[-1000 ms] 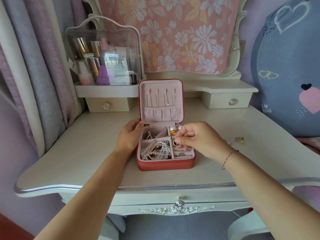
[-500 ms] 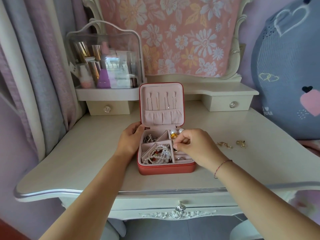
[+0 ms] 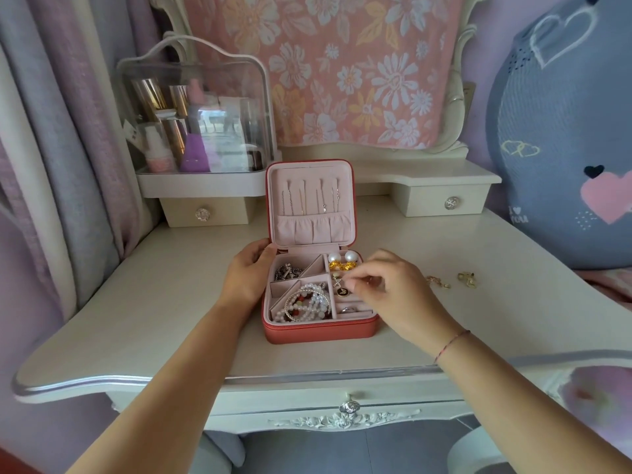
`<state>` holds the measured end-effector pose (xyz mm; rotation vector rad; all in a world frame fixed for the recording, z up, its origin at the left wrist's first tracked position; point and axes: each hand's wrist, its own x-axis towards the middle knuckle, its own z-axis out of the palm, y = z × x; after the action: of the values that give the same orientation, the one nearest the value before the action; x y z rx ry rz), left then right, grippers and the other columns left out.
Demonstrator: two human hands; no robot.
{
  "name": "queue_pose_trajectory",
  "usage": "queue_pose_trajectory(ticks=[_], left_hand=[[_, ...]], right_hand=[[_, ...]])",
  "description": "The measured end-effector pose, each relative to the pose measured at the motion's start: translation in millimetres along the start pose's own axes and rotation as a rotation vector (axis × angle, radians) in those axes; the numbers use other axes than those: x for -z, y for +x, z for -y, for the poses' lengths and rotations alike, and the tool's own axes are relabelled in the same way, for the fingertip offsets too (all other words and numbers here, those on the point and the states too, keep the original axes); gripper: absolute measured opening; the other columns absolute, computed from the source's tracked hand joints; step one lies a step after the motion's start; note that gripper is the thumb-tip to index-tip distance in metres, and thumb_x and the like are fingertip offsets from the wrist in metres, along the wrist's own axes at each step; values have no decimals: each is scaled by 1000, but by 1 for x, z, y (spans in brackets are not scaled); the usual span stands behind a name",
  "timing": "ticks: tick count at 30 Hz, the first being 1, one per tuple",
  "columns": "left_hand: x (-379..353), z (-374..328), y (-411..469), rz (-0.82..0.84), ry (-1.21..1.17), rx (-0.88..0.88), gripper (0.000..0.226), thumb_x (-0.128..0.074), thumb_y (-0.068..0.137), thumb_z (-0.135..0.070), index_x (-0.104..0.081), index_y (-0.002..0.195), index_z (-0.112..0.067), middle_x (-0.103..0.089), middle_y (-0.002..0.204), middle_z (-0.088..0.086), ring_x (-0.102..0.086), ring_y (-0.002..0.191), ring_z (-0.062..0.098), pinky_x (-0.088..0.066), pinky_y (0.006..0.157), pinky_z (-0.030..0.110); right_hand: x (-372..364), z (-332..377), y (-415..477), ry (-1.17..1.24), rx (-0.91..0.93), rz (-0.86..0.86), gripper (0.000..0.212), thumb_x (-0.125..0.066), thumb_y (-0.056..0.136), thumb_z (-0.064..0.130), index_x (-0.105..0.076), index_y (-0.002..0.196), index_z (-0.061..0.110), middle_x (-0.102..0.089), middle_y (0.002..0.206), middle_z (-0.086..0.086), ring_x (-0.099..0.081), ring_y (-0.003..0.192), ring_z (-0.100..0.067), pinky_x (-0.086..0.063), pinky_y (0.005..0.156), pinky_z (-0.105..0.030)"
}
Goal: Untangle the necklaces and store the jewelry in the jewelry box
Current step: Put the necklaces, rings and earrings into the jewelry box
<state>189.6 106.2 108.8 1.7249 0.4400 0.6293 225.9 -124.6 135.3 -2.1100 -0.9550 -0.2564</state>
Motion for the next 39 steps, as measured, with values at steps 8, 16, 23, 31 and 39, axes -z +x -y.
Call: queue_pose_trajectory(ticks=[8, 16, 23, 31, 39], left_hand=[[0, 3, 3, 6, 5, 0, 19, -53, 97, -25, -72, 100, -26, -74, 98, -7, -68, 98, 15, -51, 97, 42], [-1, 3, 3, 7, -3, 14, 17, -55, 97, -26, -72, 96, -28, -75, 96, -6, -69, 97, 17, -51, 97, 44], [1, 4, 4, 20, -4, 16, 17, -56, 95, -29, -73, 95, -31, -75, 96, -5, -69, 97, 20, -51, 96, 48], [-1, 1, 2, 14, -31, 5, 19, -53, 98, -22, -70, 94, -27, -74, 95, -4, -67, 92, 16, -51, 96, 41], [-2, 1, 2, 0, -32, -5, 18, -53, 98, -21, -71, 100, -22, -74, 97, -3, -67, 87, 12, -52, 88, 32]], right_hand=[[62, -75, -7, -171, -329, -103, 15, -78, 76, 15, -72, 88, 23, -58, 89, 4, -57, 85, -19, -41, 78, -28], [59, -88, -14, -218, -310, -12, 17, -79, 76, 23, -72, 91, 29, -59, 84, 16, -58, 91, -13, -42, 94, -41], [55, -91, -6, -274, -298, -74, 9, -75, 80, 18, -74, 77, 26, -63, 76, 16, -61, 77, -12, -45, 88, -38], [59, -94, -5, 68, -341, -99, 20, -71, 84, 11, -69, 73, 28, -69, 75, 10, -57, 65, -1, -44, 66, -13], [58, -57, -3, 278, -228, -84, 18, -64, 90, 11, -69, 83, 27, -74, 80, 3, -68, 77, -8, -47, 65, -15]])
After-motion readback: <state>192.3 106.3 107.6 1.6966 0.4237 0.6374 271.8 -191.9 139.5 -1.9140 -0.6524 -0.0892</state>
